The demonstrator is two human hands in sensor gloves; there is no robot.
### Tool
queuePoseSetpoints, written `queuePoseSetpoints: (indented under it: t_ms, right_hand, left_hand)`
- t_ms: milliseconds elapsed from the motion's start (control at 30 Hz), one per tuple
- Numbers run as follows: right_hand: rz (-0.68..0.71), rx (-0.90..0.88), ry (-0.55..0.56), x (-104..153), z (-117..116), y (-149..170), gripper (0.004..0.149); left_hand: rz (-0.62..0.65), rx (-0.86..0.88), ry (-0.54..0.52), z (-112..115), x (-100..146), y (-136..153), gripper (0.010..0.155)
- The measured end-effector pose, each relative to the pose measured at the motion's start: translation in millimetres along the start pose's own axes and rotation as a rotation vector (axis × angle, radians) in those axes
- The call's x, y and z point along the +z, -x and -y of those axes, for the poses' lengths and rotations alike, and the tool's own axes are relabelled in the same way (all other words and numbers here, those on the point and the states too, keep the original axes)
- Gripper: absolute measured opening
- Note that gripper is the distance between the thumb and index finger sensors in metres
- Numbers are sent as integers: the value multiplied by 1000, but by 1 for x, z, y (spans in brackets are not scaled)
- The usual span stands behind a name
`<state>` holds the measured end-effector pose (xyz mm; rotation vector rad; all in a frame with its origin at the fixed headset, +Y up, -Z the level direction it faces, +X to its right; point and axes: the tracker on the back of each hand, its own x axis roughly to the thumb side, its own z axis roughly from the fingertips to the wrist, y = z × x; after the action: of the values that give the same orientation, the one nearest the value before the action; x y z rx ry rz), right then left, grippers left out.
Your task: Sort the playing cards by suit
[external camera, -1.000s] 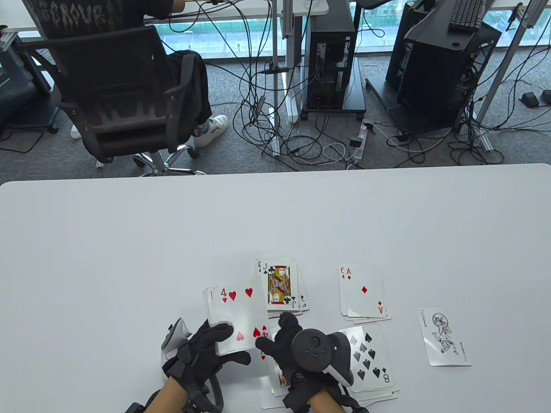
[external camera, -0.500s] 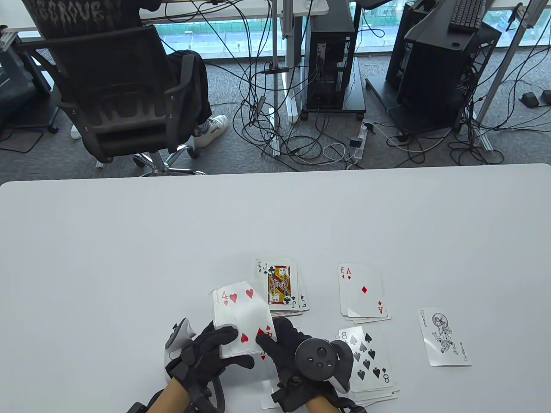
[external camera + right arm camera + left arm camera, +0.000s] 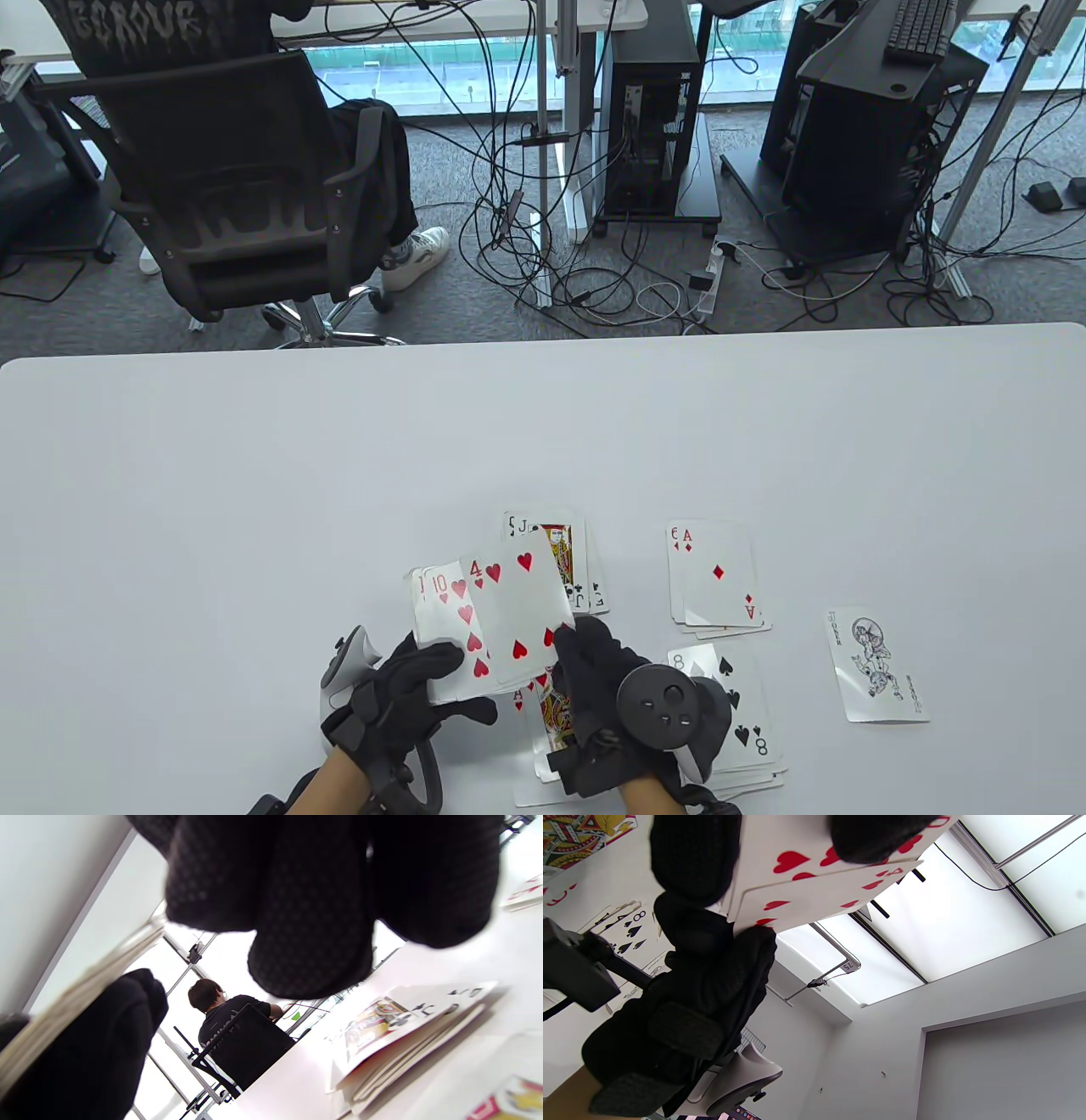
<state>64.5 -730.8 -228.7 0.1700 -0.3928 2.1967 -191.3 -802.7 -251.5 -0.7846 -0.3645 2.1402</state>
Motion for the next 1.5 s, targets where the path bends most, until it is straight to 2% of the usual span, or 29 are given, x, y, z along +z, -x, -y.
queuePoseSetpoints:
  t_ms: [100, 267, 300, 367, 400, 467, 600, 667, 700, 900, 967, 1067, 1200, 1400, 1500]
  right_hand:
    - [-41, -3, 33, -4, 14, 5, 38]
    - [-156, -136, 91, -13, 48, 17, 38]
    - [-175, -133, 77, -15, 53, 19, 38]
    - [-219, -48, -51, -16, 56, 20, 38]
    - [-239, 13, -173, -13, 53, 20, 38]
    - [-255, 83, -266, -5, 45, 19, 38]
    - [-330, 81, -400, 11, 26, 19, 39]
    - [-370, 148, -469, 15, 15, 22, 39]
    - [-390, 224, -537, 18, 9, 24, 39]
    - [-347, 603, -738, 25, -24, 23, 41]
    - [-273, 720, -746, 25, -31, 17, 42]
    - [-231, 881, -798, 26, -41, 9, 44]
    - [-201, 995, -825, 27, -48, 3, 46]
    - [-249, 957, -819, 22, -41, 4, 51]
    - [-258, 821, -759, 12, -29, -5, 53]
  left_hand:
    - [17, 20, -5, -1, 1, -2, 50]
    - [72, 52, -17, -3, 3, -10, 50]
    - [85, 57, -24, -4, 4, -11, 50]
    - [96, 63, -34, -6, 5, -13, 50]
    - [99, 67, -41, -8, 5, -13, 50]
    - [102, 70, -50, -9, 5, -13, 50]
    - [109, 71, -52, -9, 6, -14, 50]
    - [114, 69, -48, -9, 6, -15, 50]
    - [113, 67, -47, -9, 6, -15, 50]
    - [101, 67, -54, -9, 7, -14, 50]
    - [103, 66, -54, -9, 7, -14, 50]
    - [101, 65, -52, -9, 7, -14, 50]
    - [95, 65, -55, -8, 7, -14, 50]
    - [85, 59, -58, -8, 7, -14, 50]
    - [77, 56, -60, -7, 7, -14, 50]
